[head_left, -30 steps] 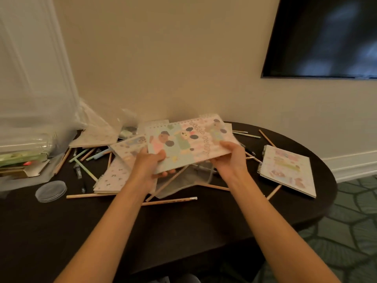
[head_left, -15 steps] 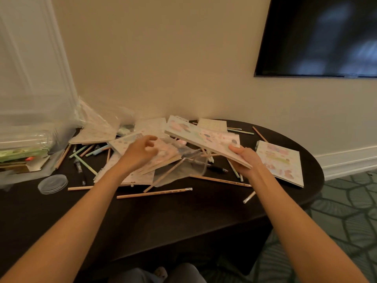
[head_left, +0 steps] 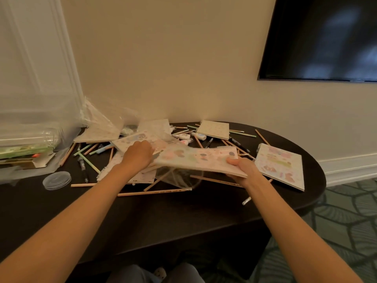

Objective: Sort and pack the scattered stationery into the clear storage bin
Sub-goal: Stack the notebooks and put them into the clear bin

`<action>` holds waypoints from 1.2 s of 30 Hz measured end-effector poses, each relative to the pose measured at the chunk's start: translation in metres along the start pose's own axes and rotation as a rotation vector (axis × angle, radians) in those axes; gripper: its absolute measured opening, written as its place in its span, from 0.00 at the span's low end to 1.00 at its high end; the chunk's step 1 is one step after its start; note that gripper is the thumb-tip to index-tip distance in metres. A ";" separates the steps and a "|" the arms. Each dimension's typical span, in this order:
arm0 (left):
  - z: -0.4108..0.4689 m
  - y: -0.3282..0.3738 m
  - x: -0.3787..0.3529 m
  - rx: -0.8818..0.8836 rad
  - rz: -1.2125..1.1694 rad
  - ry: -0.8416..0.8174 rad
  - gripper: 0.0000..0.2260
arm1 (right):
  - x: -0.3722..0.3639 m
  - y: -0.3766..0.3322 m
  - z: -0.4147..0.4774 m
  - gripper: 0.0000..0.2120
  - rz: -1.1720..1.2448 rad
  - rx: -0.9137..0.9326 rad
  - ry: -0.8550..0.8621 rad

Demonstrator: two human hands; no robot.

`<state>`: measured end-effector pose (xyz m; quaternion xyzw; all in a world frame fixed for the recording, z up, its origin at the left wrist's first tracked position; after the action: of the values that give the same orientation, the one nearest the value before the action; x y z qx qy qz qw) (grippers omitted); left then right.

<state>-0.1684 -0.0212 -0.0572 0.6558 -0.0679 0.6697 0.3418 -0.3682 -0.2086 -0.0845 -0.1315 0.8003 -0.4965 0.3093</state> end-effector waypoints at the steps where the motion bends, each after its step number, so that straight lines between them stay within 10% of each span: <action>1: -0.003 0.000 0.002 0.000 0.052 0.001 0.11 | -0.004 0.005 0.002 0.22 0.039 0.009 0.042; 14: -0.027 0.021 0.010 -0.055 0.409 0.038 0.09 | -0.044 0.033 -0.003 0.21 -0.031 0.236 0.207; 26: -0.016 0.013 -0.002 -0.041 0.243 0.086 0.12 | -0.114 0.066 -0.008 0.22 -0.074 -0.101 -0.192; 36: 0.009 0.037 -0.005 -0.232 -0.029 0.167 0.12 | -0.152 0.069 0.038 0.18 0.067 -0.023 -0.316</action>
<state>-0.1813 -0.0560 -0.0475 0.5546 -0.1065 0.7047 0.4296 -0.2207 -0.1246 -0.1017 -0.1847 0.7512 -0.4498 0.4465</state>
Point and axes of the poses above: each hand's wrist, its own z-axis towards the middle knuckle, its own x-axis out of the back of the hand, y = z × x, the point moved 4 cm from there along z, towards the middle knuckle, and after that the axes turned 6 degrees about x, right-handed, at the moved point
